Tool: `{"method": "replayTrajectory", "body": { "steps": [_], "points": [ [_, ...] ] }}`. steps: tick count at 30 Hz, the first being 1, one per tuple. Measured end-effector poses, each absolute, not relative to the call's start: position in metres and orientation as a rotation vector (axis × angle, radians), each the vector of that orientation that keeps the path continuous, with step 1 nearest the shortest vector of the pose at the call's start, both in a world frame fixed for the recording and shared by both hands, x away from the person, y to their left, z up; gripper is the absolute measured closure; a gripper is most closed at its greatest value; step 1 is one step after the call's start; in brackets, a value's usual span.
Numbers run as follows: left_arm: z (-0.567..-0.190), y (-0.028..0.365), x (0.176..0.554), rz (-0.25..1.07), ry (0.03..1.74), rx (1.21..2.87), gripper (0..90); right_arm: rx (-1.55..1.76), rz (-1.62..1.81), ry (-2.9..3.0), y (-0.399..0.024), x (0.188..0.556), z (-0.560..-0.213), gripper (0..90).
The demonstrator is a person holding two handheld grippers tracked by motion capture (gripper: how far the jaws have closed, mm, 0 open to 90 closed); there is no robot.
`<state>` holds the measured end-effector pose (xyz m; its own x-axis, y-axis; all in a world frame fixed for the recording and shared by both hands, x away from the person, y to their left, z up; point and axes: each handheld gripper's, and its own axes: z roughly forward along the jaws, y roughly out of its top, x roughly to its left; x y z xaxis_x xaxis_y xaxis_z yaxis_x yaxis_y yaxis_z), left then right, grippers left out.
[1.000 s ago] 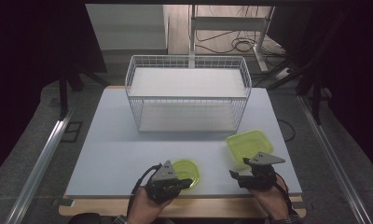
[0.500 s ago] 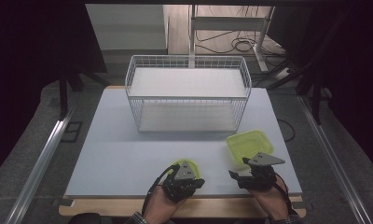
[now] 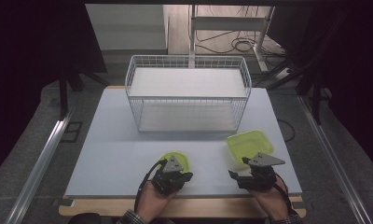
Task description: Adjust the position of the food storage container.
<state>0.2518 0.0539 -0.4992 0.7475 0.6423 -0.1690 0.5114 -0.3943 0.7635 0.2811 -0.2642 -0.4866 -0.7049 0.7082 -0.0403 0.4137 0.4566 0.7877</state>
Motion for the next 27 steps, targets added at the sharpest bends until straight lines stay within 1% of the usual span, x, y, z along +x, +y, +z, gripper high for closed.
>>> {"method": "replayTrajectory", "body": {
  "steps": [13, 15, 18, 23, 27],
  "points": [
    [-0.502, 0.096, 0.269, 0.233, 1.008, 2.009, 89.9, 0.949, 1.109, 2.358, -0.263, 0.281, -0.488, 26.1],
    [-0.501, 0.1, 0.271, 0.203, 1.017, 1.995, 89.8, 0.95, 1.108, 2.359, -0.263, 0.281, -0.488, 26.1],
    [-0.495, 0.096, 0.273, 0.19, 0.999, 1.983, 89.9, 0.955, 1.109, 2.362, -0.262, 0.281, -0.488, 26.1],
    [-0.484, 0.078, 0.283, 0.236, 0.964, 2.012, 89.8, 0.946, 1.108, 2.365, -0.261, 0.281, -0.489, 26.0],
    [-0.484, 0.074, 0.298, 0.282, 0.989, 2.046, 89.8, 0.952, 1.109, 2.362, -0.262, 0.281, -0.489, 25.9]
  ]
}}
